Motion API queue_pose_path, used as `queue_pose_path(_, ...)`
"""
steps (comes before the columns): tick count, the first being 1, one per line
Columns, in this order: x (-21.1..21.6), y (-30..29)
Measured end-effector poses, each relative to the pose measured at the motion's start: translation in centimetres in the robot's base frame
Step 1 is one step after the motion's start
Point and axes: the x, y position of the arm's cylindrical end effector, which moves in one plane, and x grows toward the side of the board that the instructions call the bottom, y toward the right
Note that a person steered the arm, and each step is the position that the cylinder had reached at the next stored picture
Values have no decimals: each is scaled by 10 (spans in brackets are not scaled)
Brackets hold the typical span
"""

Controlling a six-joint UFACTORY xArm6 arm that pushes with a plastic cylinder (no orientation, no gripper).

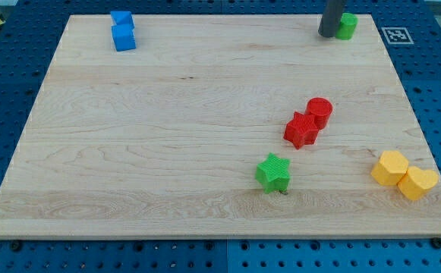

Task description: Point your arm towards the green star

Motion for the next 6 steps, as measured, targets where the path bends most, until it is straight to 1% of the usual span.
queue_pose_path(1, 4, -9)
queue_pose_path(3, 57, -78)
queue_pose_path(5, 146, -144)
queue_pose_path(6, 205, -167)
